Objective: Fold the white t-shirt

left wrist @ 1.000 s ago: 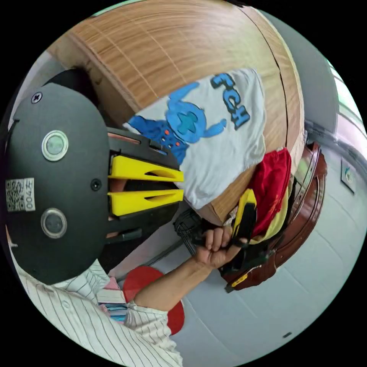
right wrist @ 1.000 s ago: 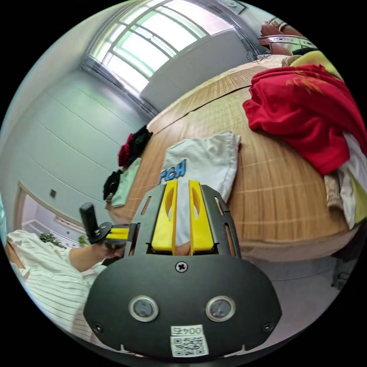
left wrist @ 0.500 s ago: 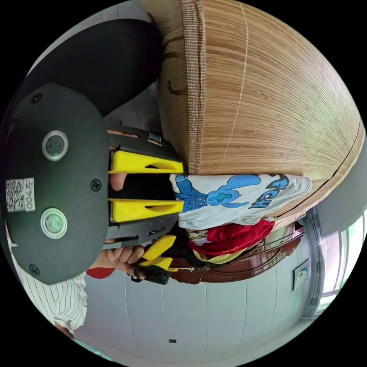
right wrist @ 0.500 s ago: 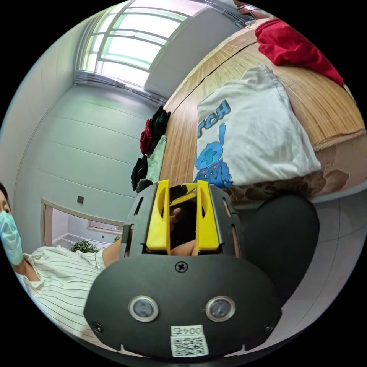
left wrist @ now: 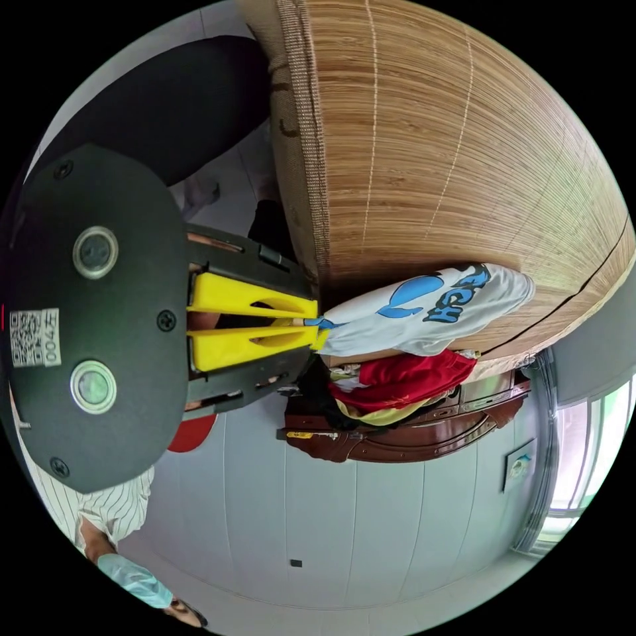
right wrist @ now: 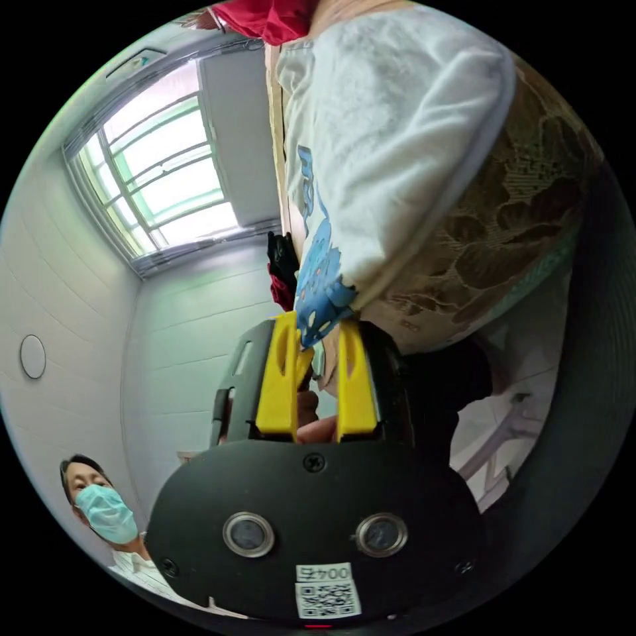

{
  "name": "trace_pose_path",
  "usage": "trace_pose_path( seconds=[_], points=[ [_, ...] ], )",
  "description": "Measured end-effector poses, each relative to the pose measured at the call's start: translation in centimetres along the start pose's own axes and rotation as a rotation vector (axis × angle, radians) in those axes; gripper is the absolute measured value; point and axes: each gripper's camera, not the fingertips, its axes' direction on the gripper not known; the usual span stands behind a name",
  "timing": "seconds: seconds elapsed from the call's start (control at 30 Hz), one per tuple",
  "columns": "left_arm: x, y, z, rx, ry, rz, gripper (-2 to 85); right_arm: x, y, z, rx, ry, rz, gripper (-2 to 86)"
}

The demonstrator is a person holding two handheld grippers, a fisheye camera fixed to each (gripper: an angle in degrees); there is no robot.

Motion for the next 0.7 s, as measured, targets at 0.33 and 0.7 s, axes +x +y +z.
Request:
trace_pose_path(
  seconds=[0.33, 0.7],
  points=[
    [-6.5, 1.6, -4.5, 0.137, 0.159, -0.051, 15.3, -4.2, -3.0, -2.9, 0.085, 0.025, 0.027, 2.2],
    [-6.4, -2.7, -3.0, 0.048, 0.163, -0.047, 5.6, -2.8, -0.8, -1.4, 0.045, 0.079, -0.054, 4.2]
  ],
)
